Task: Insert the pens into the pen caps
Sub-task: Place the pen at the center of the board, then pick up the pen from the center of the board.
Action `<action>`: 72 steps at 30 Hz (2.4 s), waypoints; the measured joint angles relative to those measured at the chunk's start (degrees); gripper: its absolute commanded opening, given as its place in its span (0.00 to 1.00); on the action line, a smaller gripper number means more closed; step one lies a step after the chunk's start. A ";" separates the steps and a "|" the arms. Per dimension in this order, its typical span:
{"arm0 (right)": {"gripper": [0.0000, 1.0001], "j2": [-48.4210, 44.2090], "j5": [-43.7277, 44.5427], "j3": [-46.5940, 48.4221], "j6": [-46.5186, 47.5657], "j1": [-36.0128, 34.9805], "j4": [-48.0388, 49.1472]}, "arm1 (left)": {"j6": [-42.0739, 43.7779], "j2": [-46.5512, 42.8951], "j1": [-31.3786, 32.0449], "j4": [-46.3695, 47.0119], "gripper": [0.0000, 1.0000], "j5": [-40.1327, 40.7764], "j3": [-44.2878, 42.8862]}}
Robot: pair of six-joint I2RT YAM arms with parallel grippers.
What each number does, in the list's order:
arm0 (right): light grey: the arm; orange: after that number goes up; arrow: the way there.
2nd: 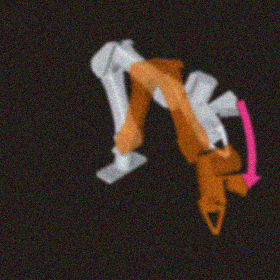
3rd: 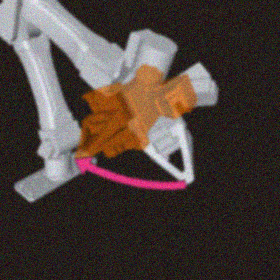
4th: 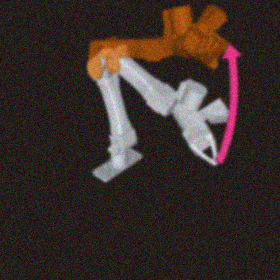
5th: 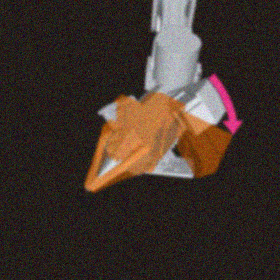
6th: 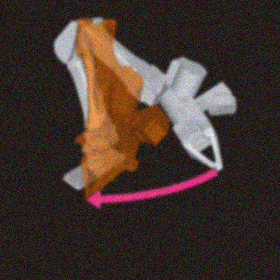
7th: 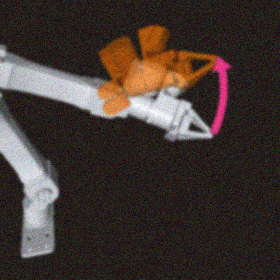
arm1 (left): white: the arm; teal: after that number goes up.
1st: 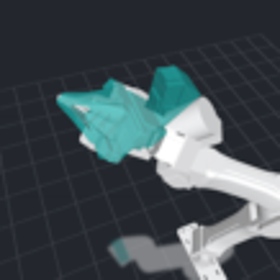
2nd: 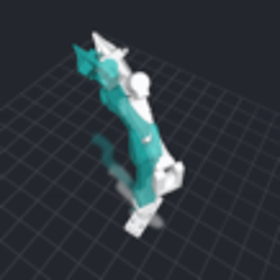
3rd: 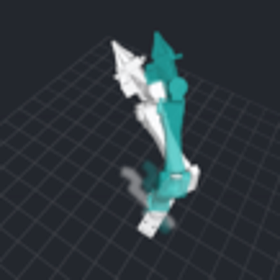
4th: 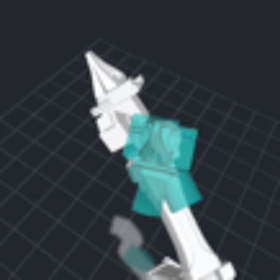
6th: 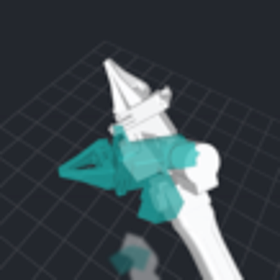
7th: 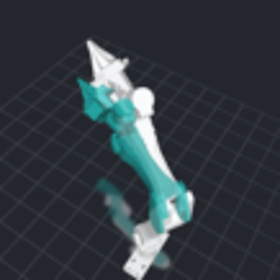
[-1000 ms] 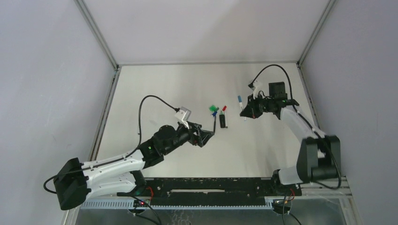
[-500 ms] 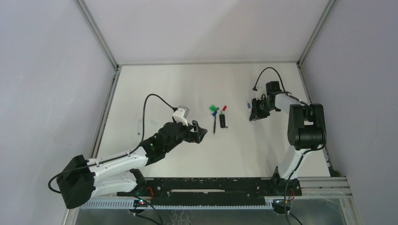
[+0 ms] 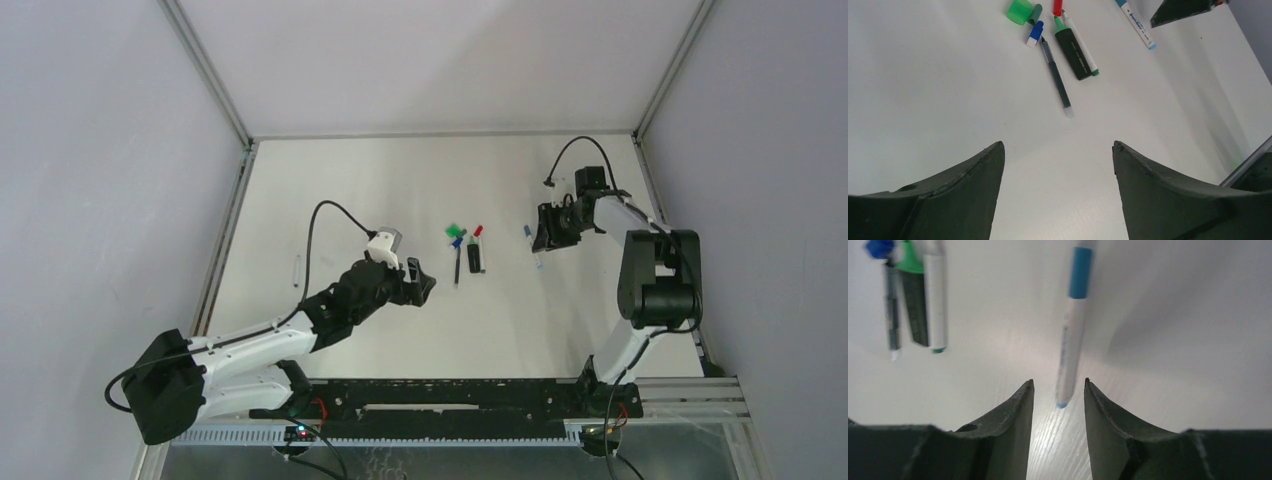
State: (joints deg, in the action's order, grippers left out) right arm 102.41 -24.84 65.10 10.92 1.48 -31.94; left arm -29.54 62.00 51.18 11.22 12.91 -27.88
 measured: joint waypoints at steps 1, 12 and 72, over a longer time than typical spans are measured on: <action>0.49 -1.14 -0.76 0.00 0.57 0.00 -0.44 | 0.00 0.00 -0.02 -0.20 0.82 0.04 0.00; 0.49 -21.75 -16.37 -0.02 7.78 0.48 -3.67 | 0.00 -1.03 -0.76 -6.08 0.80 5.22 -0.63; 0.48 -28.70 -26.71 -3.96 9.79 -6.38 -3.41 | -13.00 51.23 -2.56 -36.57 0.30 -2.43 -51.65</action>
State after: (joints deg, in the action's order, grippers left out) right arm 73.71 -51.55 61.14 20.71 -4.91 -35.35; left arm -42.54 113.23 48.62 -25.34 10.48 -79.53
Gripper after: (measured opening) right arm 0.483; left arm 0.296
